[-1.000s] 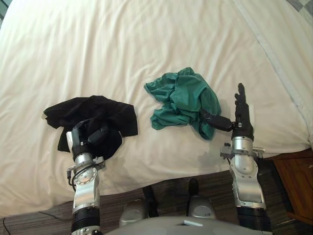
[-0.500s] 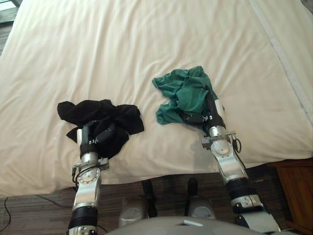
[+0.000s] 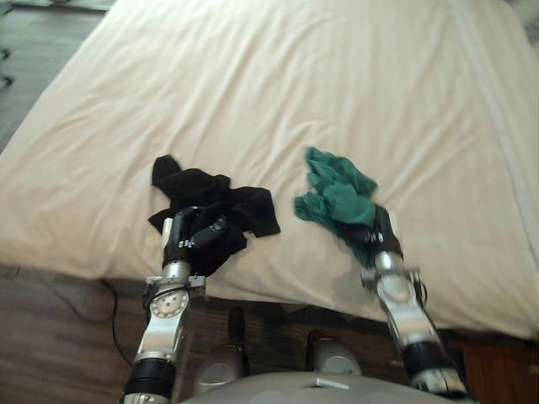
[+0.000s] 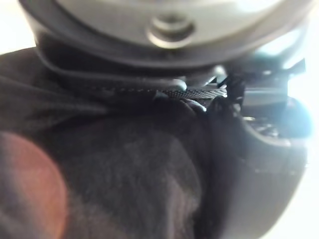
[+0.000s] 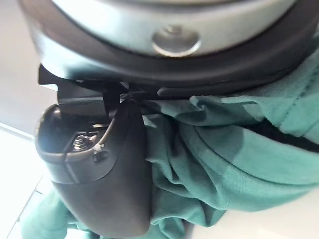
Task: Tidy up the quilt and then pick up the clothes from the bed and put them into the laundry hamper
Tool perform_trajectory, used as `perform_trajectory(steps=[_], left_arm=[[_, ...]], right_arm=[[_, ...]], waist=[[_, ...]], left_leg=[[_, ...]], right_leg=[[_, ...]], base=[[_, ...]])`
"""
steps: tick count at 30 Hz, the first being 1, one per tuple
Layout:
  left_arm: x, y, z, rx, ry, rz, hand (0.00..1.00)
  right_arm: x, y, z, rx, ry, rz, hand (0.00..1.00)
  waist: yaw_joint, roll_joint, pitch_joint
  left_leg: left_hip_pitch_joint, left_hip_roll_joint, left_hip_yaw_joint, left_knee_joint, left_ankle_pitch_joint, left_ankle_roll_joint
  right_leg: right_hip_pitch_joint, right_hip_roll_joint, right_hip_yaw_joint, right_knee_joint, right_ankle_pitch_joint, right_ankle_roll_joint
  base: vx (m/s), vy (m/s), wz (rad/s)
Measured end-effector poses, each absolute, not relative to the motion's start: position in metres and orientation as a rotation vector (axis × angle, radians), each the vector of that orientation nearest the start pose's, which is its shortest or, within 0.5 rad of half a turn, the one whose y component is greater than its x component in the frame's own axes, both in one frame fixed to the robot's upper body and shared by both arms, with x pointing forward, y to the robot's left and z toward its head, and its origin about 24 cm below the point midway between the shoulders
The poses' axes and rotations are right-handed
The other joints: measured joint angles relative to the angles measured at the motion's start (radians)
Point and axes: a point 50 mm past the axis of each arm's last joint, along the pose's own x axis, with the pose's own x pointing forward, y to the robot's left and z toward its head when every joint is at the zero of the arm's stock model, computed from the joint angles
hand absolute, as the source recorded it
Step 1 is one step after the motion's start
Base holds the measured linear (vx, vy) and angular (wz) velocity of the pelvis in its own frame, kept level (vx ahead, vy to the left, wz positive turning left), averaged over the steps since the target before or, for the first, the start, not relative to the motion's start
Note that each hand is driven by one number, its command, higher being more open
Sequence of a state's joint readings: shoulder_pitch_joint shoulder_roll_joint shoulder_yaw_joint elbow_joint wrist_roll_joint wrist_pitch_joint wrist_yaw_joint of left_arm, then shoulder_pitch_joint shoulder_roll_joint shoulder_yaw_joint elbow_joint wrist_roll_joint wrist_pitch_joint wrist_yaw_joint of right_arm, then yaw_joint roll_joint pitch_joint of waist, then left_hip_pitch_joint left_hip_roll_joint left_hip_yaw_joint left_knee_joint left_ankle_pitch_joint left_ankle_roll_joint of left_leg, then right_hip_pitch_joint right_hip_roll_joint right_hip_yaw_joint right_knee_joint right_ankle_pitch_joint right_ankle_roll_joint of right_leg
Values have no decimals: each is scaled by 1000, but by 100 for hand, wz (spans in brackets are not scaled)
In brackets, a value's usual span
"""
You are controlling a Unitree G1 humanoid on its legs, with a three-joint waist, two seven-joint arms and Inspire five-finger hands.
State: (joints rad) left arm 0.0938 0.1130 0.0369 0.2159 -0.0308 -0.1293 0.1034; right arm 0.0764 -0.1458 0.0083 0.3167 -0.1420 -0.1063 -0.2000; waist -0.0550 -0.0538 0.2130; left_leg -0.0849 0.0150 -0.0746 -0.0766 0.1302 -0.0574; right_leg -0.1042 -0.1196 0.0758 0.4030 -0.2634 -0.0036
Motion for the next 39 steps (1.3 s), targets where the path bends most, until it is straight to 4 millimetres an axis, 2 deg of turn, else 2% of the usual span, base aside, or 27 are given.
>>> perform_trajectory(steps=[3, 6, 7, 8, 9, 10, 11, 14, 15, 16, 17, 18, 19, 21, 22, 24, 25, 26, 28, 29, 31, 32, 33, 34, 35, 38, 39], left_arm=[[208, 195, -21, -9, 199, 231, 0], [189, 186, -37, -164, 274, 296, 0], [177, 182, -46, -227, 327, 320, 0], [167, 178, -54, -273, 379, 337, 0], [162, 177, -57, -275, 401, 337, 0], [153, 176, -63, -278, 446, 342, 0], [145, 177, -67, -279, 477, 352, 0], [116, 180, -80, -270, 583, 392, 0], [116, 175, -81, -279, 588, 385, 0], [120, 172, -82, -281, 581, 373, 0], [122, 175, -82, -271, 577, 372, 0], [129, 181, -82, -239, 566, 360, 0], [129, 180, -88, -244, 599, 362, 0], [122, 177, -95, -252, 642, 367, 0], [123, 173, -95, -257, 646, 354, 0], [134, 168, -90, -245, 615, 311, 0], [139, 164, -88, -225, 601, 284, 0], [139, 165, -89, -205, 605, 278, 0], [133, 172, -93, -183, 632, 296, 0], [131, 177, -93, -167, 639, 317, 0], [131, 185, -89, -138, 620, 342, 0], [134, 187, -88, -131, 608, 349, 0], [137, 186, -87, -133, 602, 347, 0], [141, 184, -86, -135, 595, 340, 0], [147, 172, -83, -144, 576, 299, 0], [157, 143, -83, -134, 591, 162, 0], [159, 138, -82, -138, 584, 141, 0]], right_arm=[[196, -193, -45, -182, 321, -220, 0], [180, -203, -46, -88, 337, -281, 0], [171, -208, -48, -70, 350, -313, 0], [160, -216, -49, -70, 364, -351, 0], [154, -219, -49, -67, 370, -373, 0], [145, -227, -49, -85, 384, -412, 0], [141, -231, -49, -94, 391, -429, 0], [115, -247, -58, -118, 479, -520, 0], [103, -259, -60, -137, 514, -573, 0], [95, -268, -65, -143, 546, -619, 0], [93, -269, -66, -137, 553, -637, 0], [85, -270, -68, -137, 569, -663, 0], [80, -274, -68, -150, 582, -691, 0], [75, -277, -68, -167, 603, -712, 0], [71, -277, -70, -180, 618, -723, 0], [63, -277, -73, -193, 644, -752, 0], [57, -280, -75, -206, 666, -772, 0], [54, -280, -77, -218, 688, -771, 0], [52, -281, -79, -264, 709, -746, 0], [50, -278, -83, -257, 736, -740, 0], [49, -269, -89, -253, 769, -699, 0], [52, -257, -93, -260, 777, -633, 0], [56, -251, -95, -256, 777, -596, 0], [59, -238, -98, -234, 779, -532, 0], [69, -218, -95, -202, 736, -421, 0], [98, -179, -101, -75, 707, -252, 0], [105, -177, -100, -68, 687, -246, 0]], waist=[[28, -63, -40], [51, -41, -37], [49, -32, -35], [28, -36, -37], [21, -37, -37], [23, -21, -29], [25, -8, -25], [36, 10, -21], [40, 43, -19], [8, 73, -31], [-3, 50, -34], [-3, 2, -20], [1, 10, -12], [2, 15, -16], [1, 33, -11], [7, 24, -14], [8, 16, -17], [12, 2, -23], [43, 30, -9], [43, 31, -10], [42, 40, -9], [36, 47, -8], [26, 47, -6], [15, 25, -9], [34, 66, 11], [26, 30, 14], [37, 34, 16]], left_leg=[[-32, -23, -63, 2, 15, -22], [-62, -4, -84, 29, 1, -8], [-99, 3, -25, 71, -37, 37], [-162, 52, 172, 158, -90, 110], [-197, 90, 292, 222, -102, 128], [-230, 185, 551, 351, -122, 160], [-224, 220, 630, 379, -115, 181], [-208, 173, 605, 307, -48, 154], [-185, 127, 510, 177, -2, 167], [-186, 110, 479, 64, -24, 162], [-190, 96, 533, 52, -77, 173], [-249, 102, 607, 224, -134, 233], [-279, 171, 608, 418, -172, 201], [-237, 224, 587, 498, -216, 151], [-221, 205, 549, 471, -216, 91], [-219, 96, 465, 365, -186, 79], [-206, 54, 438, 296, -199, 79], [-180, 41, 467, 280, -207, 87], [-167, 71, 434, 387, -238, 129], [-141, 54, 394, 363, -232, 129], [-109, 25, 308, 286, -197, 128], [-71, 2, 245, 186, -195, 120], [-56, -2, 241, 152, -222, 100], [-53, 1, 287, 173, -275, 100], [-87, 72, 302, 325, -285, 105], [-71, -94, 202, 339, -250, 152], [-72, -107, 202, 351, -248, 157]], right_leg=[[64, -12, -11, -78, -69, 72], [115, 3, -98, -121, -59, 70], [134, -3, -158, -141, -56, 66], [162, -12, -257, -177, -42, 69], [171, -15, -301, -188, -40, 68], [187, -2, -365, -187, -40, 68], [198, 12, -393, -179, -40, 69], [197, 4, -527, -74, -16, 76], [138, -6, -563, 53, -8, 37], [124, 51, -572, -77, -78, -1], [123, 40, -592, -186, -58, 17], [122, -22, -669, -258, 57, 41], [139, -31, -740, -243, 70, 46], [183, -35, -782, -241, 76, 59], [202, -38, -819, -219, 70, 79], [195, -109, -898, -139, 76, 88], [178, -178, -950, -27, 90, 66], [151, -242, -950, 55, 118, 6], [105, -284, -836, 268, 186, -89], [79, -280, -755, 309, 222, -87], [31, -208, -614, 367, 159, -50], [-5, -114, -532, 378, 100, -45], [-18, -74, -514, 369, 79, -52], [-38, -45, -487, 333, 48, -42], [-32, 20, -460, 284, -3, 5], [7, -1, -338, 72, -35, 6], [19, -3, -339, 21, -17, 13]], base=[[-22, -248, 100], [-63, -154, 80], [-20, -97, 148], [1, -94, 171], [45, -81, 184], [64, -45, 125], [93, -42, 124], [67, 10, 129], [-60, 23, 202], [-71, 17, 215], [-85, -33, 215], [-47, -43, 146], [-34, -44, 113], [39, 34, 56], [48, 141, 76], [24, 218, 143], [58, 216, 173], [170, 203, 130], [242, 147, 69], [232, 183, 97], [179, 202, 118], [116, 117, 118], [132, 85, 134], [271, -79, 111], [275, -142, 118], [172, -92, 157], [90, -21, 108]])
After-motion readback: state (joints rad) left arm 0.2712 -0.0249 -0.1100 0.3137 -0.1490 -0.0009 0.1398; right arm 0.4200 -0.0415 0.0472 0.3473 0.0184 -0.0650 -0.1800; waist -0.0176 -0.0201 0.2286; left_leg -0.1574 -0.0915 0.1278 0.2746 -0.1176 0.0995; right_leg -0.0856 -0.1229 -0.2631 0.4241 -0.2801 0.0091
